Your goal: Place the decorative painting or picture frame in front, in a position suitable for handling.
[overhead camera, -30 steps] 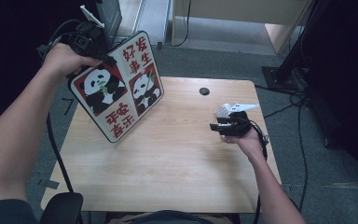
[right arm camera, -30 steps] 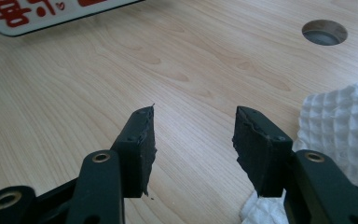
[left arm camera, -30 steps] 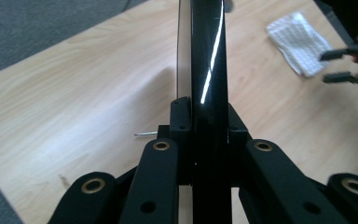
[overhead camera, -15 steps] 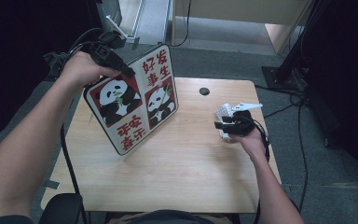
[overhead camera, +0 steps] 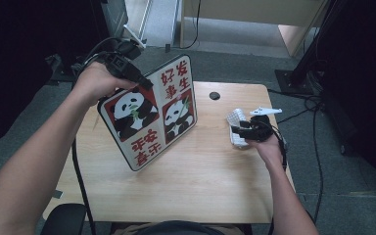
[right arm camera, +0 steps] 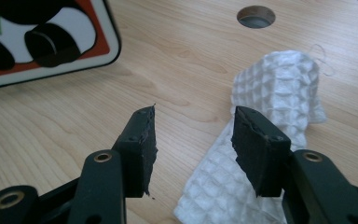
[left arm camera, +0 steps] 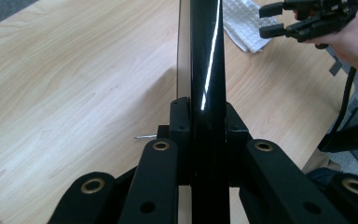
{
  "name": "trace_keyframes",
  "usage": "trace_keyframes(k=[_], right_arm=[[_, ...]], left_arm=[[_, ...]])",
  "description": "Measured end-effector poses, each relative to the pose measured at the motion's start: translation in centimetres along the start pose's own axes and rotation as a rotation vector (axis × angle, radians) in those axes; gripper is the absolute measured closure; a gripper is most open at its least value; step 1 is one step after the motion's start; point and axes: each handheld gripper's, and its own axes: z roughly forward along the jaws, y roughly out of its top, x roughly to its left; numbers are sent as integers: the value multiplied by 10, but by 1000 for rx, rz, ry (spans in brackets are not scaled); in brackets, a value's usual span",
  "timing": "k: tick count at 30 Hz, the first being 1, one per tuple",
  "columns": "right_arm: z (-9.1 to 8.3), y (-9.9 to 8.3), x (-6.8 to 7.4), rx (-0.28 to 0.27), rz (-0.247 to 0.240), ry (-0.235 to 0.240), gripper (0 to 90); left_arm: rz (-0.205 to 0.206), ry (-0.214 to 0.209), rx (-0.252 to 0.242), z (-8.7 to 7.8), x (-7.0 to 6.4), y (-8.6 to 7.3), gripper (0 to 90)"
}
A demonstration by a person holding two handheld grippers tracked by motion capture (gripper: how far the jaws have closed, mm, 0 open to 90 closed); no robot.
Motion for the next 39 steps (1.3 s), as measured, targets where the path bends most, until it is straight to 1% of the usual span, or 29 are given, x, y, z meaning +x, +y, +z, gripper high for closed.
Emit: trace_keyframes(k=[1,4,6,9,10,11,12,15,16,17,19,23,25,29,33,37,38,39], right_arm=[[0,0,-2,0,1,-1,494],[0,-1,-5,11,-5,-23,492],[1,-2,-7,18,-26,-39,497],[1,-2,-8,13,-21,-33,499],[2,-2,-10,6,-18,-33,499],[2,-2,-10,6,-18,-33,499],[2,-2,-12,4,-13,-35,498],[4,-3,-14,8,-16,-39,496],[6,-3,-18,15,-14,-51,493],[7,-4,-21,21,-13,-52,492],[8,-5,-26,25,2,-65,492],[12,-7,-36,18,51,-76,492],[16,-8,-40,32,55,-88,492],[19,-8,-41,37,50,-104,491],[16,-4,-42,23,40,-123,483],[21,-3,-45,36,36,-123,480],[26,-3,-48,58,34,-126,480],[29,-3,-49,65,27,-127,480]], left_arm=[[-4,-7,2,2,0,0,803],[-19,-27,4,8,-1,0,803],[-14,-33,4,10,-3,0,802],[-10,-33,-3,11,-5,-1,799],[-1,-34,-14,11,-8,-2,799],[-1,-34,-14,11,-8,-2,796],[7,-35,-14,11,-12,-3,795],[7,-38,-15,11,-13,-4,795],[4,-46,-15,11,-14,-5,795],[0,-50,-17,11,-14,-5,795],[2,-55,-17,11,-15,-7,795],[9,-65,-21,13,-15,-10,792],[8,-73,-22,14,-15,-12,792],[4,-73,-24,15,-15,-12,793],[12,-75,-27,15,-14,-13,790],[15,-69,-29,15,-13,-13,784],[20,-54,-31,15,-13,-14,782],[22,-51,-34,15,-12,-15,780]])
